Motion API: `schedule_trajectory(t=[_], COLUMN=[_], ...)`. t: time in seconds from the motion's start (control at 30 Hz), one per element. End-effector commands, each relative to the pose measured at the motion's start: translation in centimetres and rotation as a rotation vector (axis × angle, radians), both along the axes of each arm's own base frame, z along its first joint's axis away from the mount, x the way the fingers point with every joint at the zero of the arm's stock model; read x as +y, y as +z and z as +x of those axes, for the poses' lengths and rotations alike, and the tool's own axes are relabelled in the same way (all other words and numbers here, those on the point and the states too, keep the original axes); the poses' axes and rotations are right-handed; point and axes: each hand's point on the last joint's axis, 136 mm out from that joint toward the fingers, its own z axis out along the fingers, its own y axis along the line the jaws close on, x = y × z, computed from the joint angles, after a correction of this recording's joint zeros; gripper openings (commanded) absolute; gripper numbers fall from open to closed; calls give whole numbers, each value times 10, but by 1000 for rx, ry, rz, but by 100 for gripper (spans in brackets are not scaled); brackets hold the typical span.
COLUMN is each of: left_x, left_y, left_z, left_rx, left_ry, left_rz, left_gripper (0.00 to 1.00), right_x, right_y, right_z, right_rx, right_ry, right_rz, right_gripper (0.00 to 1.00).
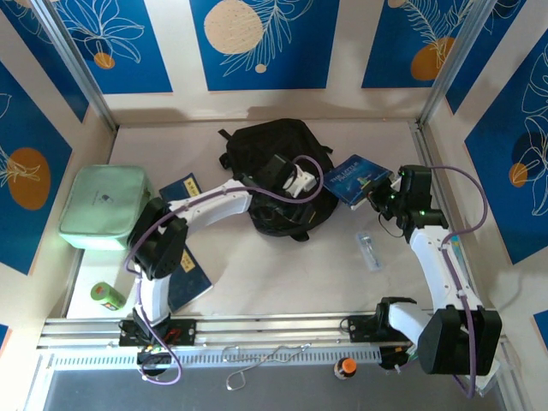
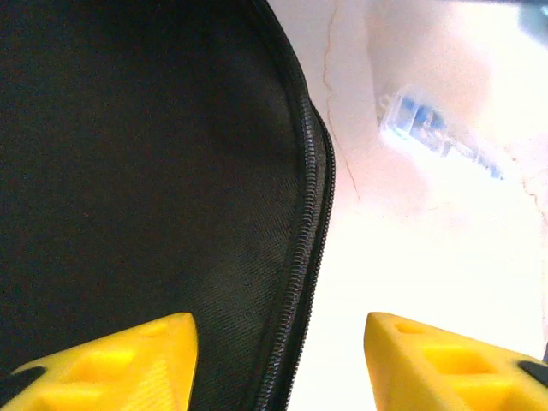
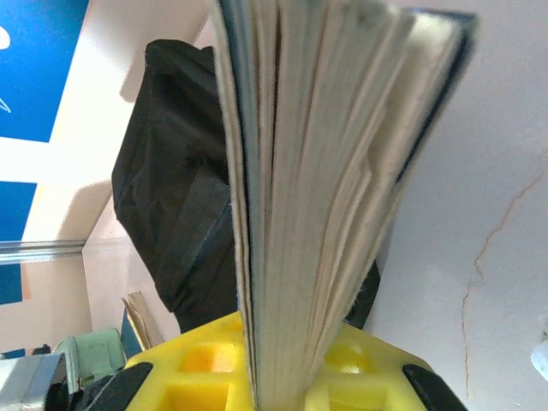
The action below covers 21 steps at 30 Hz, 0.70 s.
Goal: Pack the student bag
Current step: Move the student bag to the top-center of the table, then open the student bag at the top-center of the table.
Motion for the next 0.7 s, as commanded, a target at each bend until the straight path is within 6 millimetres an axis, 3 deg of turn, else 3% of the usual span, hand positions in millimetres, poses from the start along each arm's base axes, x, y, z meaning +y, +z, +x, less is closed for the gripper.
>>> schedule_trajectory(t=[0.0,0.27,0.67], left_x=[2,-1,-1], left_y=[-15,-25,-30], left_z=[-3,-4,3], left_rx=[-12,20,-1], left_ry=[-50,-79,-62], left_rz=[87,119,148], left_gripper=[44,30,19], right_x=[2,0,-1], right_y=[27,21,13], right_z=[1,-1,-4], right_rx=[-94,-80,-57], right_ry=[28,19,-12], right_rz=[4,19,48], right_gripper=[7,7,6])
